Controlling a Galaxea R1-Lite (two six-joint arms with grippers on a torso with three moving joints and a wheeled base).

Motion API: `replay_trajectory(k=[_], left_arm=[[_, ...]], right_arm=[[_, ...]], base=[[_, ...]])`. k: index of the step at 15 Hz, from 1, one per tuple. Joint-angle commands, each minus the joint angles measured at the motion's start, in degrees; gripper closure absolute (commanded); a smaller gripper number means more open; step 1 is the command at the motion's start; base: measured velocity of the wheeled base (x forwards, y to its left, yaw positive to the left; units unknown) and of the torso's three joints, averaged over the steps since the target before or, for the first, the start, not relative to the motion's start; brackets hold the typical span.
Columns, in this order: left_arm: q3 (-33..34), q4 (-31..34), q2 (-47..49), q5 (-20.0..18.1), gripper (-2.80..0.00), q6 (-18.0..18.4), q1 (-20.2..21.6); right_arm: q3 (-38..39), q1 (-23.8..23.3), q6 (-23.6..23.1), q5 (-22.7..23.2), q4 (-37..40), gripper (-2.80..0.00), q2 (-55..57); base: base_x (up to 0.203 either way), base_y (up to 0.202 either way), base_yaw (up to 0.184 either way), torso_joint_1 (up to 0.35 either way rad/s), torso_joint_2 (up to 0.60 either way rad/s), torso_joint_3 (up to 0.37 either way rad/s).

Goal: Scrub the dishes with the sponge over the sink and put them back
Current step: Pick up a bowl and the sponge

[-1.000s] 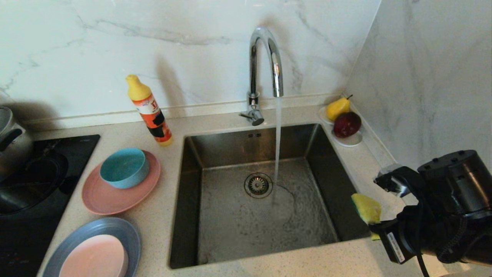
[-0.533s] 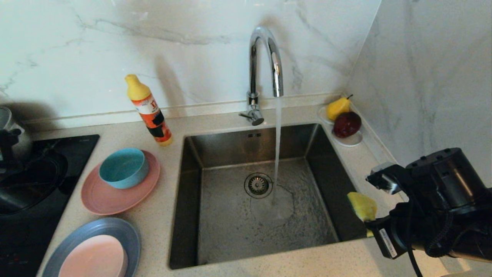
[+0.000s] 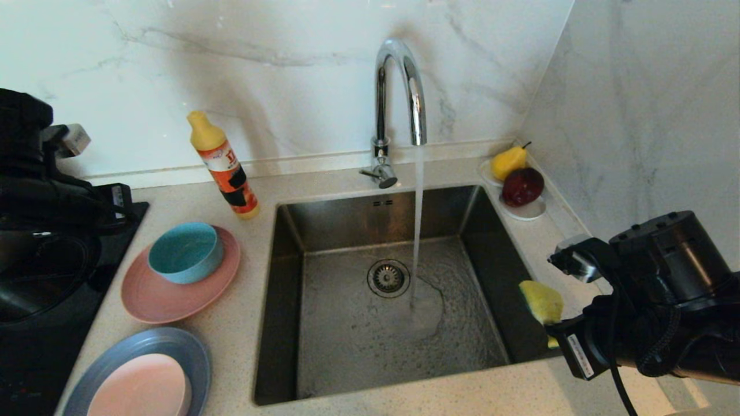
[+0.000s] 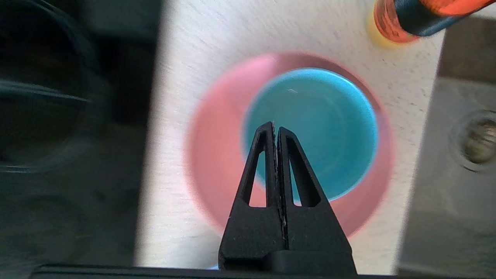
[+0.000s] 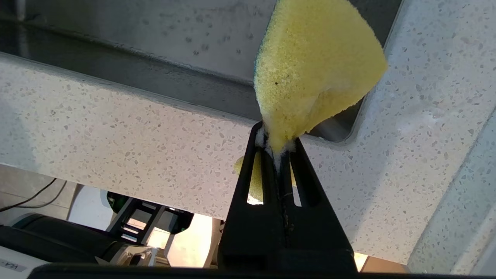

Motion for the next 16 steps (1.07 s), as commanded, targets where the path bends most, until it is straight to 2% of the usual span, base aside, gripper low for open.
replay_trajectory(k=[1,3,5,6,9,11,16], left_arm=[[-4.44,2.36,7.86,-1.16,0.0,-2.03,0.28],[-7.56,5.29,10.73,-1.44,0.0,-3.16,0.27],[-8.75,5.53,12.3,-1.48,0.0,-3.97,0.29],[-9.04,5.54,12.69,-1.5,-2.8,-4.43,0.29],[-9.36,5.08,13.03,-1.81,-2.8,-5.04,0.26],[-11.01,5.65,13.97,-1.81,-2.8,-8.12,0.21],[-11.17,5.56,16.87,-3.4,-2.8,-12.06,0.2]], right_arm=[[0.15,0.03,0.01,-0.06,0.03,0.0,-0.31],[0.15,0.03,0.01,-0.06,0.03,0.0,-0.57],[0.32,0.03,0.01,-0.06,0.03,0.0,-0.57],[0.41,0.12,0.01,-0.06,0.03,0.0,-0.57],[0.55,0.56,0.01,-0.06,0.03,0.0,-0.66],[0.59,0.56,0.01,-0.06,0.03,0.0,-0.84],[0.76,0.56,0.08,-0.06,0.03,0.0,-1.0]], base=[[0.0,0.0,0.0,0.0,0.0,0.0],[0.0,0.0,0.0,0.0,0.0,0.0],[0.0,0.0,0.0,0.0,0.0,0.0],[0.0,0.0,0.0,0.0,0.0,0.0],[0.0,0.0,0.0,0.0,0.0,0.0],[0.0,0.0,0.0,0.0,0.0,0.0],[0.0,0.0,0.0,0.0,0.0,0.0]])
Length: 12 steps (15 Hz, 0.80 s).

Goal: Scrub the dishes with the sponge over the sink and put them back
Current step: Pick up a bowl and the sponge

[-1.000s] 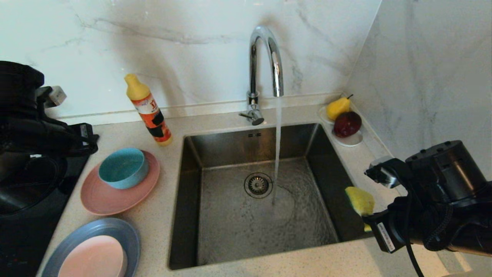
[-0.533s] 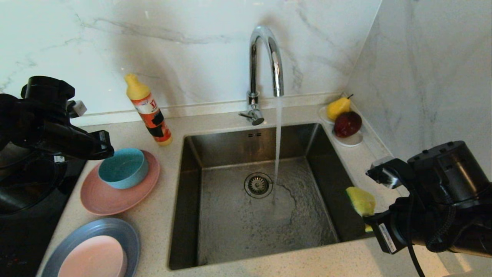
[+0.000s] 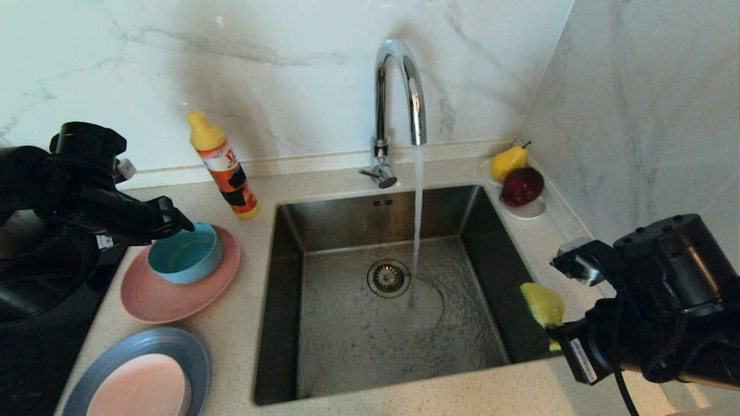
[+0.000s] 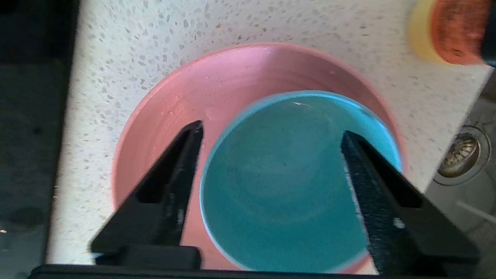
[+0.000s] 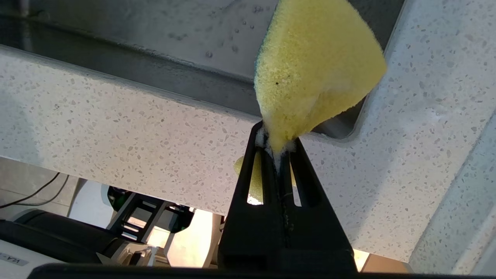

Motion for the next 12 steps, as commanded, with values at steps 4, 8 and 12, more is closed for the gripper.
replay_trajectory(k=[4,8,12], left_arm=[[-1.46,-0.44,2.05,-0.05,-2.8,-1.74,-0.03],[-3.59,0.16,3.89,-0.05,-2.8,-4.22,-0.06],[-4.37,0.04,6.29,-0.12,-2.8,-5.31,-0.27]], right_arm=[[0.11,0.03,0.0,-0.76,0.14,0.0,-0.89],[0.33,0.03,0.0,-0.76,0.14,0.0,-0.93],[0.38,0.03,-0.02,-0.94,0.05,0.0,-1.02]], base=[[0.0,0.0,0.0,0.0,0.0,0.0],[0.0,0.0,0.0,0.0,0.0,0.0],[0.0,0.0,0.0,0.0,0.0,0.0]])
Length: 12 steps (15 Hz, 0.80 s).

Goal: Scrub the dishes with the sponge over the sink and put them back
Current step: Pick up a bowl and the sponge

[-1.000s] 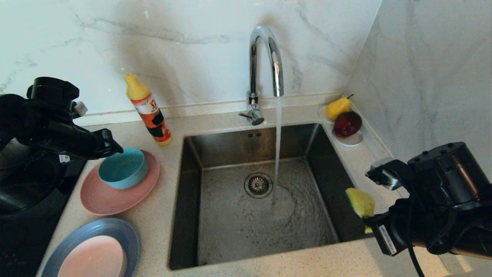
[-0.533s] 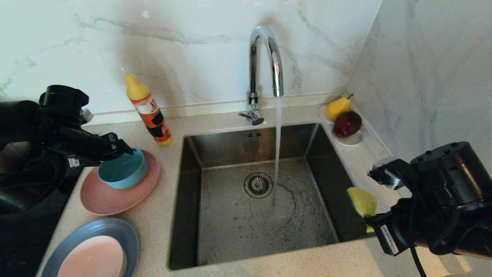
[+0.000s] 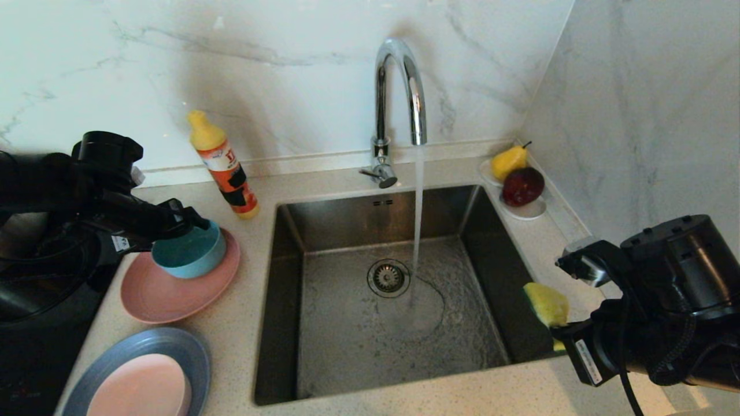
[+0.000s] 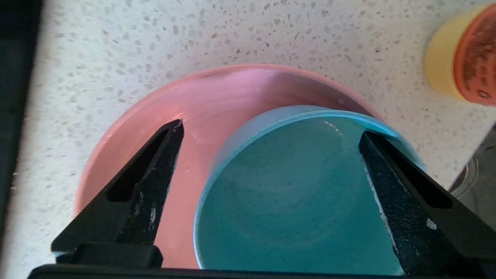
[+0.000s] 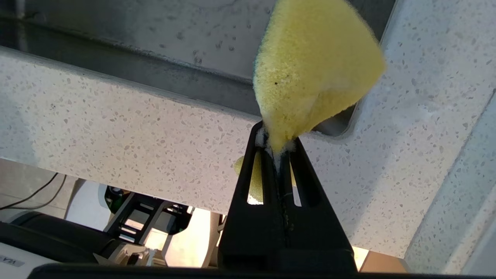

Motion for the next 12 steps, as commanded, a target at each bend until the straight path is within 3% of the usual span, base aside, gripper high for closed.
replay_trajectory(k=[1,12], left_arm=[[-0.81,0.09,1.26,0.02,-2.8,-0.55,-0.37],[-0.82,-0.18,1.97,0.37,-2.8,-0.63,-1.32]], right_arm=[[-0.24,0.03,-0.02,-0.11,0.05,0.0,-0.04],[0.37,0.03,-0.02,-0.02,-0.04,0.0,-0.12]], base=[[0.0,0.0,0.0,0.0,0.0,0.0],[0.0,0.0,0.0,0.0,0.0,0.0]])
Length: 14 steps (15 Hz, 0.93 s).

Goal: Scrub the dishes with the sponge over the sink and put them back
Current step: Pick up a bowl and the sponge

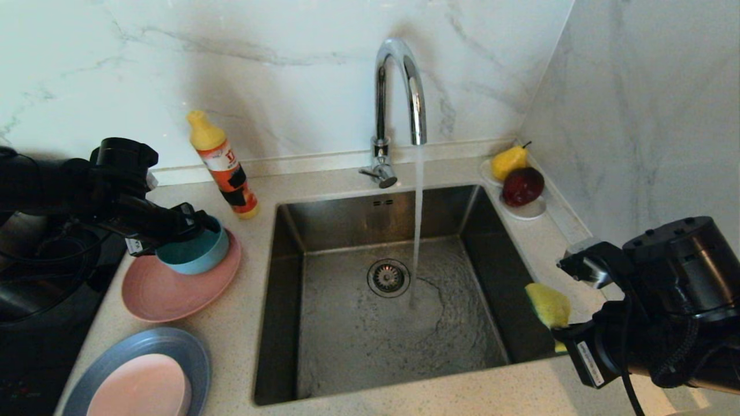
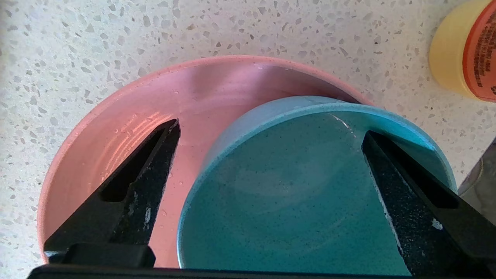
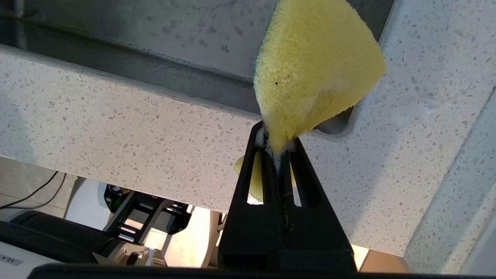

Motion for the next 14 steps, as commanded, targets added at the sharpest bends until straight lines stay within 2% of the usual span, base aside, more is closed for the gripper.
replay_trajectory(k=[1,2,9,14], left_arm=[[-0.07,-0.06,-0.12,0.03,-2.8,-0.07,0.11],[0.01,0.03,-0.12,0.08,0.0,-0.03,0.11],[0.1,-0.13,0.16,0.2,0.0,-0.03,0.36],[-0.61,0.56,-0.75,0.38,0.0,0.97,2.18]], right_arm=[[-0.07,0.03,0.03,-0.06,0.05,0.0,0.21],[0.0,0.03,0.03,0.03,0.05,0.0,0.35],[-0.09,0.03,0.03,-0.06,0.05,0.0,0.8],[0.17,0.03,0.12,-0.06,0.13,0.0,0.53]], base=[[0.0,0.0,0.0,0.0,0.0,0.0],[0.0,0.0,0.0,0.0,0.0,0.0],[0.0,0.0,0.0,0.0,0.0,0.0],[0.0,0.0,0.0,0.0,0.0,0.0]])
